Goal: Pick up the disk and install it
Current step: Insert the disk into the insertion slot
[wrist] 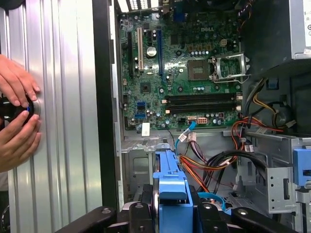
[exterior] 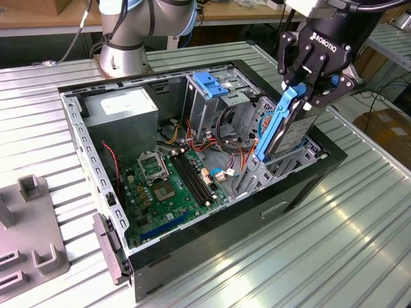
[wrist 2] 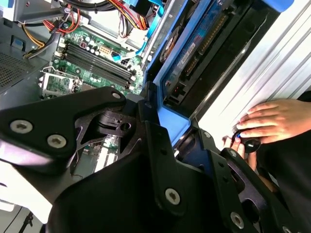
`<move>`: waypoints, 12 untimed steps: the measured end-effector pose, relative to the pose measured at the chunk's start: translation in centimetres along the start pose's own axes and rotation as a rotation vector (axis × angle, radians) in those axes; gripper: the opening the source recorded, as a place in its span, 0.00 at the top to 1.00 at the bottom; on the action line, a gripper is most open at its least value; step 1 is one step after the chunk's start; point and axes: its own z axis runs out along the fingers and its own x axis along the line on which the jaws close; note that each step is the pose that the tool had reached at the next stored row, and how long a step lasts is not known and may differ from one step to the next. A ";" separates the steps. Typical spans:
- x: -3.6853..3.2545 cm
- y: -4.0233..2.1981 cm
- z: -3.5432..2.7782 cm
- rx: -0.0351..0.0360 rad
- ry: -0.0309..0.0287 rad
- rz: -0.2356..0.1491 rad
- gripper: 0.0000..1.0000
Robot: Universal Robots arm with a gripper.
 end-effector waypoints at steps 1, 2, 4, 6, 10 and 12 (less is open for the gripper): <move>0.00 0.00 0.03 0.0000 -0.0001 0.000 0.63; 0.00 0.00 0.05 0.0000 0.0000 0.000 0.63; 0.00 0.00 0.10 -0.0001 -0.0001 0.000 0.63; -0.01 0.00 0.17 -0.0001 -0.0001 0.000 0.63; -0.01 0.00 0.28 -0.0001 0.0000 0.000 0.63; -0.01 0.00 0.32 -0.0002 0.0000 0.000 0.63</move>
